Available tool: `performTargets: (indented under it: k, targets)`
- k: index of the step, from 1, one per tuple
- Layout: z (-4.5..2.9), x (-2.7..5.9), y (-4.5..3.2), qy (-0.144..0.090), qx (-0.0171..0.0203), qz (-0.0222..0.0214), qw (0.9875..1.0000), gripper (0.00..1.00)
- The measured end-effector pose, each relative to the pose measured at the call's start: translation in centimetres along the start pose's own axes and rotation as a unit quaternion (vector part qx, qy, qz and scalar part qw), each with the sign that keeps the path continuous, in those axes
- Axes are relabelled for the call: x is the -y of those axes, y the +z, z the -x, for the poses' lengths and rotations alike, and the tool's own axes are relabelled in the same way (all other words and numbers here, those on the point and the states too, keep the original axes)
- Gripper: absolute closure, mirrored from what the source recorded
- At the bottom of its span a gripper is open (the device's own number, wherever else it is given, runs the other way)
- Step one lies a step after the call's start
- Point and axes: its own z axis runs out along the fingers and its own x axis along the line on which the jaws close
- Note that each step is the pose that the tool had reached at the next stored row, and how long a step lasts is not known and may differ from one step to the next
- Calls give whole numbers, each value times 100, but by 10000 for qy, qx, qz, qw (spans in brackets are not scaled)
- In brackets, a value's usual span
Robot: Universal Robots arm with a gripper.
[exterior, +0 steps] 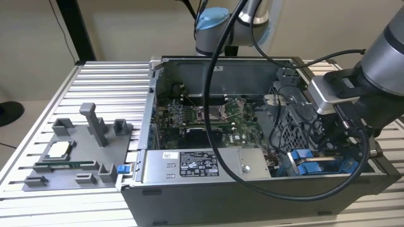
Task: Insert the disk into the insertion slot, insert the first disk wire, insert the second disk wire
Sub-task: 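Insert the second disk wire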
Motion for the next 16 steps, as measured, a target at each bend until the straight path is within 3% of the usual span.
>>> performTargets:
  k: [2, 5, 7, 16]
  targets:
    - [1, -1, 10, 0, -11, -37, 10000, 100]
    - [2, -1, 13, 22, -105, -53, 9999, 100]
    - [1, -1, 18, 51, -138, -62, 9999, 100]
    - [0, 3, 26, 71, -115, -71, 9999, 100]
